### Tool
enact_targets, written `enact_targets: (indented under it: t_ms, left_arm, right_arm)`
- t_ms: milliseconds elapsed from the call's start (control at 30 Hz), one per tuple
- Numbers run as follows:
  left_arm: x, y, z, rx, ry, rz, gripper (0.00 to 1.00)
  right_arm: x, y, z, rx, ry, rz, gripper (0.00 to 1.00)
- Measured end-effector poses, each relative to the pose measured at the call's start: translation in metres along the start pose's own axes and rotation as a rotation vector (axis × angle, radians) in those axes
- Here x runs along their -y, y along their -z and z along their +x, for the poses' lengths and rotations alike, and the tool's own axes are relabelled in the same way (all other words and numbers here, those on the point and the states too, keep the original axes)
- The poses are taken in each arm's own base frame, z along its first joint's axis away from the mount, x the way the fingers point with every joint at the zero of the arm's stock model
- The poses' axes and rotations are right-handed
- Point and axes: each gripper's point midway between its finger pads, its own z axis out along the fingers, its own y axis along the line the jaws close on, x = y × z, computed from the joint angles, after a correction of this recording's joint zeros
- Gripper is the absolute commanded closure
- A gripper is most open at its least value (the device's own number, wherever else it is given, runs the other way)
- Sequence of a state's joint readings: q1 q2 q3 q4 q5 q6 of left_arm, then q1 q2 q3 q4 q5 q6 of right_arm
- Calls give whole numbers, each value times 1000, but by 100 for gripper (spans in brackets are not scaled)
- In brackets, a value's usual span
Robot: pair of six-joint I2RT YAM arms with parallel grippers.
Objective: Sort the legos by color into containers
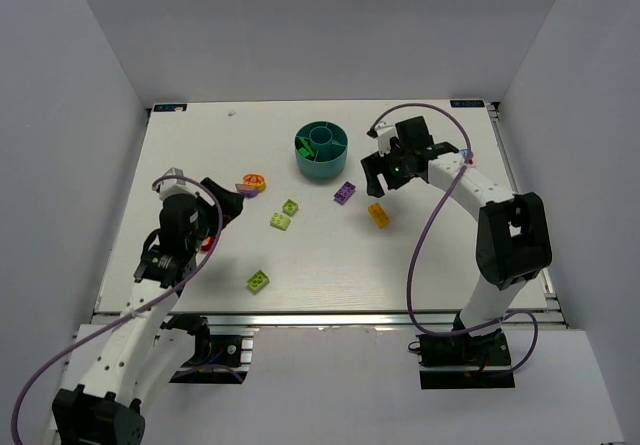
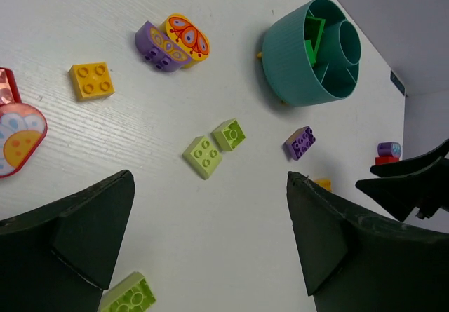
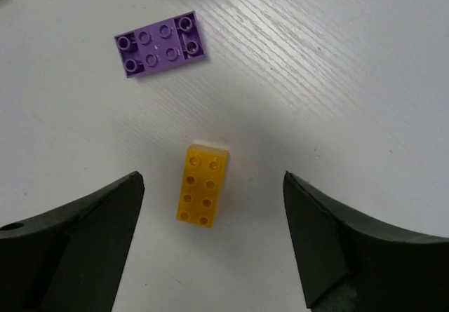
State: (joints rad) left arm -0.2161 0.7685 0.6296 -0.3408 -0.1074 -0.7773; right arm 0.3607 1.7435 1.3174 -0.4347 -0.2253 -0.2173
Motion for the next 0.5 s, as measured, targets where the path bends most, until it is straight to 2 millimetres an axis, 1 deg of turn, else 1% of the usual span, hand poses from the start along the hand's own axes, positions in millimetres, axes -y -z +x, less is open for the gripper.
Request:
enact_targets:
  t_ms: [67, 100, 167, 300, 500]
  left_arm:
    - [-5, 6, 2, 14, 23, 0, 2]
    - [-7, 8, 4, 16, 30, -5, 2]
    - [-11, 8, 7, 10, 36, -18, 2]
    - [-22, 8, 15, -20, 30, -64, 3]
    - [-28, 13, 17, -19, 35, -84, 3]
  right_arm:
    - [2, -4, 6, -31, -31, 10, 26]
    - [2, -6, 9, -43, -44, 13, 30]
    - [1, -9, 13, -67, -69, 9, 34]
    - [-1, -19, 18, -102, -90, 2, 34]
    - [-15, -41, 34, -174, -71, 0, 35]
